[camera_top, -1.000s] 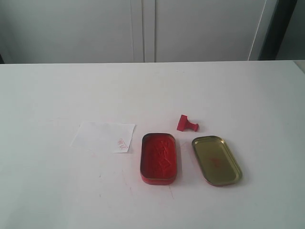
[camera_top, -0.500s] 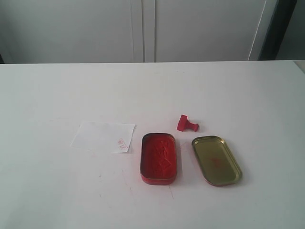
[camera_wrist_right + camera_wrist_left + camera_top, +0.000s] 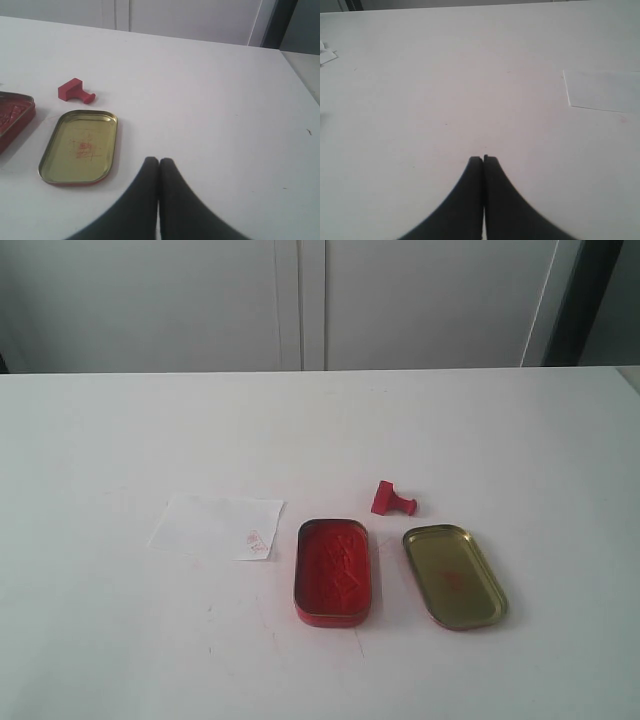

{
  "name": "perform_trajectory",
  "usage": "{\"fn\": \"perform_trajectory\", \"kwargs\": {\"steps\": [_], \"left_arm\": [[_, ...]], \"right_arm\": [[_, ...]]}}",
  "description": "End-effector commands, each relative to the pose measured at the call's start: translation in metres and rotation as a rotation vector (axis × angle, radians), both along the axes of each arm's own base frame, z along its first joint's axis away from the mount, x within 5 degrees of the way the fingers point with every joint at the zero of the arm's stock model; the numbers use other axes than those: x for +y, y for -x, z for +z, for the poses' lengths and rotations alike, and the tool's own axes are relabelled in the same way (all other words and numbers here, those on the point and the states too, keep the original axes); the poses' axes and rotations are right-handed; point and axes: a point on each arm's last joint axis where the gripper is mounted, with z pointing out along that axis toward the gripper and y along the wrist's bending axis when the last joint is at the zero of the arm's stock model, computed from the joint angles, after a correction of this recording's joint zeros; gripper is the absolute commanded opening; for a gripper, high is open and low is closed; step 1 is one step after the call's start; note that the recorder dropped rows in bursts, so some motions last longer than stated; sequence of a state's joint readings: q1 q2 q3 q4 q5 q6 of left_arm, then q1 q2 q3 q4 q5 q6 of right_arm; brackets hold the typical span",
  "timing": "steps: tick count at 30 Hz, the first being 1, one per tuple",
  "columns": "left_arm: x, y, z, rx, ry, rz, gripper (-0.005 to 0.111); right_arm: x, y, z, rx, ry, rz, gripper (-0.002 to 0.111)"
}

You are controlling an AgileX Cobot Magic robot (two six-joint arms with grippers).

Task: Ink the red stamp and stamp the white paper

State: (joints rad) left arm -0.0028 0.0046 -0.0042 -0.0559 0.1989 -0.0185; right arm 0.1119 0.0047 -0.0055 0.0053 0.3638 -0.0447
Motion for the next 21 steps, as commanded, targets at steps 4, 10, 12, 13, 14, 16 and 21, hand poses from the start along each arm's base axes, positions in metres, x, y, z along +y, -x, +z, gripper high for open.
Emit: {"fn": "perform_trajectory", "kwargs": {"steps": [4, 10, 12, 13, 14, 16, 21], "left_arm": [[0.0, 0.0001, -0.0008, -0.005, 0.004, 0.002, 0.0], [0.0, 0.0001, -0.0008, -0.005, 0.004, 0.002, 0.0], [0.0, 0.0001, -0.0008, -0.005, 0.004, 0.002, 0.0], [0.0, 0.0001, -0.0008, -0.005, 0.004, 0.002, 0.0], [0.0, 0.0001, -0.0008, -0.005, 0.004, 0.002, 0.0], [0.0, 0.0001, -0.0008, -0.005, 0.004, 0.002, 0.0], [0.0, 0.0001, -0.0008, -0.005, 0.004, 0.002, 0.0]], "right_arm": [[-0.0002, -0.0003, 0.0001, -0.019, -0.003, -0.004, 0.0], [-0.0002, -0.0003, 0.0001, -0.019, 0.002, -0.003, 0.0], [-0.0002, -0.0003, 0.0001, -0.019, 0.002, -0.003, 0.0], [-0.0002, -0.0003, 0.0001, -0.019, 0.002, -0.003, 0.0], [-0.0002, -0.0003, 0.0001, -0.019, 0.002, -0.003, 0.0], [-0.0002, -0.0003, 0.0001, -0.019, 0.002, -0.003, 0.0], [-0.0002, -0.0003, 0.0001, -0.019, 0.002, -0.003, 0.0]]}}
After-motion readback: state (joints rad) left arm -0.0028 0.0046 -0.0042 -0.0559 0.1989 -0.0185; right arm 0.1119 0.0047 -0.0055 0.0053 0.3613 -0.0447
